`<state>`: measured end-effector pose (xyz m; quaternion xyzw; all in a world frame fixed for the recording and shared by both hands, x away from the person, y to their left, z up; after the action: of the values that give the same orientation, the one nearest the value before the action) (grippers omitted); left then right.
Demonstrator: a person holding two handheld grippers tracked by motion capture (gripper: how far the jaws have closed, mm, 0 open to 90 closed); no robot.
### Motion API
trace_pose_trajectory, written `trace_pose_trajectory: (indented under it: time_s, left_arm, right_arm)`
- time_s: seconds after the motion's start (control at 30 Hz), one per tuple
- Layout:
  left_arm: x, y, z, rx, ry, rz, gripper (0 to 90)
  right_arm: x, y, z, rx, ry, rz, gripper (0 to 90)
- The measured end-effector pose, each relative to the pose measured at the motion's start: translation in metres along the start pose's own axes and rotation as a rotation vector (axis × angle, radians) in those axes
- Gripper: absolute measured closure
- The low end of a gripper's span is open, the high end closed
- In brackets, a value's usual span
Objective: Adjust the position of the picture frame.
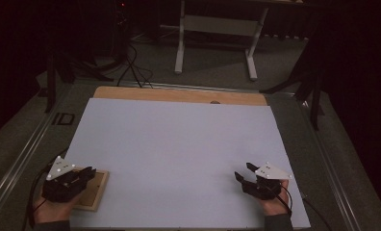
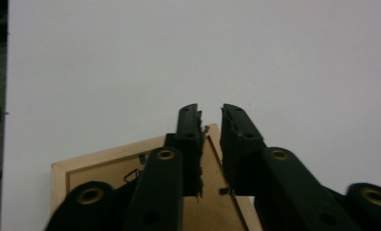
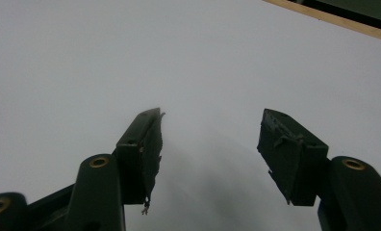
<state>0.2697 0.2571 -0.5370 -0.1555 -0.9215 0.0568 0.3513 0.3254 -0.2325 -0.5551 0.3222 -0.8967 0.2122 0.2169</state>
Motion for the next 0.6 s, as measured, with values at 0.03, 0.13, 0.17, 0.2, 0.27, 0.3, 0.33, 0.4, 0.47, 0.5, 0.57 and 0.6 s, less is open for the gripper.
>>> trace_pose_trajectory:
  time_s: [0.03, 0.13, 0.17, 0.2, 0.27, 0.3, 0.33, 0.4, 0.47, 0.5, 0.57, 0.6]
  left_arm:
    - [-0.001, 0.001, 0.001, -0.003, 0.008, -0.001, 80.9]
    - [-0.008, 0.008, 0.007, 0.005, 0.036, -0.013, 89.3]
    - [-0.008, 0.008, 0.007, 0.005, 0.036, -0.013, 89.4]
    - [-0.010, 0.010, 0.008, 0.010, 0.042, -0.014, 89.4]
    - [-0.013, 0.012, 0.009, 0.006, 0.047, -0.015, 89.7]
    - [-0.014, 0.012, 0.009, 0.005, 0.050, -0.015, 89.7]
    - [-0.016, 0.013, 0.010, 0.005, 0.052, -0.013, 89.7]
    - [-0.019, 0.012, 0.011, 0.001, 0.061, -0.009, 89.8]
    - [-0.026, 0.009, 0.012, -0.017, 0.079, -0.009, 89.8]
    - [-0.026, 0.009, 0.012, -0.017, 0.079, -0.009, 89.8]
    - [-0.031, 0.007, 0.013, -0.034, 0.093, -0.012, 89.8]
    - [-0.033, 0.007, 0.013, -0.035, 0.097, -0.013, 89.8]
  right_arm:
    - [0.000, 0.000, 0.000, 0.001, 0.000, -0.001, 40.3]
    - [0.000, 0.001, 0.000, 0.001, 0.001, -0.003, 40.3]
    - [0.000, 0.001, 0.000, 0.001, 0.001, -0.003, 40.3]
    - [0.000, 0.001, 0.000, 0.002, 0.001, -0.003, 40.3]
    - [0.000, 0.001, 0.000, 0.003, 0.000, -0.003, 40.3]
    - [0.000, 0.001, 0.000, 0.003, 0.000, -0.003, 40.3]
    - [0.000, 0.001, 0.000, 0.003, 0.001, -0.003, 40.3]
    - [0.000, 0.001, 0.000, 0.004, 0.001, -0.003, 40.3]
    - [-0.001, 0.002, 0.000, 0.006, 0.001, -0.003, 40.4]
    - [-0.001, 0.002, 0.000, 0.006, 0.001, -0.003, 40.4]
    - [-0.001, 0.002, 0.000, 0.008, 0.001, -0.004, 40.4]
    - [-0.001, 0.002, -0.001, 0.010, 0.001, -0.004, 40.4]
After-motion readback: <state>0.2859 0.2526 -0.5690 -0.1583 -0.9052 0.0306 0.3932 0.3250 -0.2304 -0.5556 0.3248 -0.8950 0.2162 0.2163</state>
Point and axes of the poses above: each handheld gripper's, and its own axes: x roughly backward along the jaws, z roughly out of its underside, y roughly to its left, the point moved 9 cm from there along -x, roughly forward along the jaws, and after that the axes turned 11 degrees about x, right-handed, at the moved point
